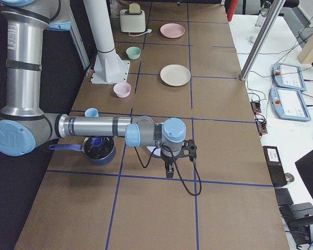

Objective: Stack three plates with pink and blue

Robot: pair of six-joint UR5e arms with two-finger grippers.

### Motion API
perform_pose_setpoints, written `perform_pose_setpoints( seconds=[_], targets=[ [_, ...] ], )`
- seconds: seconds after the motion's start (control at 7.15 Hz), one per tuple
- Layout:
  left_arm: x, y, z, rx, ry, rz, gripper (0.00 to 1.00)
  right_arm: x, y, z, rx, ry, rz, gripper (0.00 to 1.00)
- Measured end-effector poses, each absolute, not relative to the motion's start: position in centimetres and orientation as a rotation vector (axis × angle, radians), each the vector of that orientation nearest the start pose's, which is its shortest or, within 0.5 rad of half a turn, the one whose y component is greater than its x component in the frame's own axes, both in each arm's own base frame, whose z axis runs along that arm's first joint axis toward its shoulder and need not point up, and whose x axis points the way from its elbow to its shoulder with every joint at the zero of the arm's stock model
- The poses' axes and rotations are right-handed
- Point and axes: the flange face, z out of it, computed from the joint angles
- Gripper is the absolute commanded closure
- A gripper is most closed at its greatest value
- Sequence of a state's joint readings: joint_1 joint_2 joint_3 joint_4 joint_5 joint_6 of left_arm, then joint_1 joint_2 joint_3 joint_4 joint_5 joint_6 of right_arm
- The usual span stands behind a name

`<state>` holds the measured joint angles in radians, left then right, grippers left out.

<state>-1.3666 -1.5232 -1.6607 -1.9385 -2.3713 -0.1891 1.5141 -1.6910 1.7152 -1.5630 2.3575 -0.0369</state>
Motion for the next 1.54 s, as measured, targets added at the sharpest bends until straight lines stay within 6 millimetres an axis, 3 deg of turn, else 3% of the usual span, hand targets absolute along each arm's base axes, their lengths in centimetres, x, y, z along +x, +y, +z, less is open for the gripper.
perform_pose_setpoints(
  seconds=[0.14, 0.42, 0.7, 0.98, 1.12, 1.26, 1.4, 1.54],
  targets=[
    [7.2, -49.2, 59.4, 0.201, 0.856, 0.086, 0.0, 3.7, -44.6, 64.3, 0.02, -0.787, -0.102, 0.0],
    [13.0, -48.8, 61.3, 0.176, 0.834, -0.071, 0.0, 3.6, -44.6, 64.3, 0.019, -0.787, -0.105, 0.0],
    [15.8, -48.0, 63.6, 0.152, 0.83, -0.1, 0.0, 3.4, -44.7, 64.2, 0.02, -0.787, -0.109, 0.0],
    [17.4, -47.0, 65.0, 0.125, 0.83, -0.076, 0.03, 3.4, -44.8, 64.1, 0.038, -0.787, -0.116, 0.0],
    [17.7, -46.5, 65.4, 0.118, 0.83, -0.065, 0.38, 3.3, -44.8, 64.1, 0.045, -0.787, -0.119, 0.0],
    [17.6, -45.7, 66.0, 0.116, 0.833, -0.059, 0.64, 3.3, -44.8, 64.1, 0.048, -0.787, -0.12, 0.0],
    [17.3, -45.1, 66.5, 0.113, 0.837, -0.058, 0.67, 3.3, -44.8, 64.1, 0.05, -0.787, -0.12, 0.0],
    [17.2, -44.7, 67.0, 0.107, 0.839, -0.058, 0.77, 3.3, -44.8, 64.1, 0.051, -0.787, -0.121, 0.0]
  ],
)
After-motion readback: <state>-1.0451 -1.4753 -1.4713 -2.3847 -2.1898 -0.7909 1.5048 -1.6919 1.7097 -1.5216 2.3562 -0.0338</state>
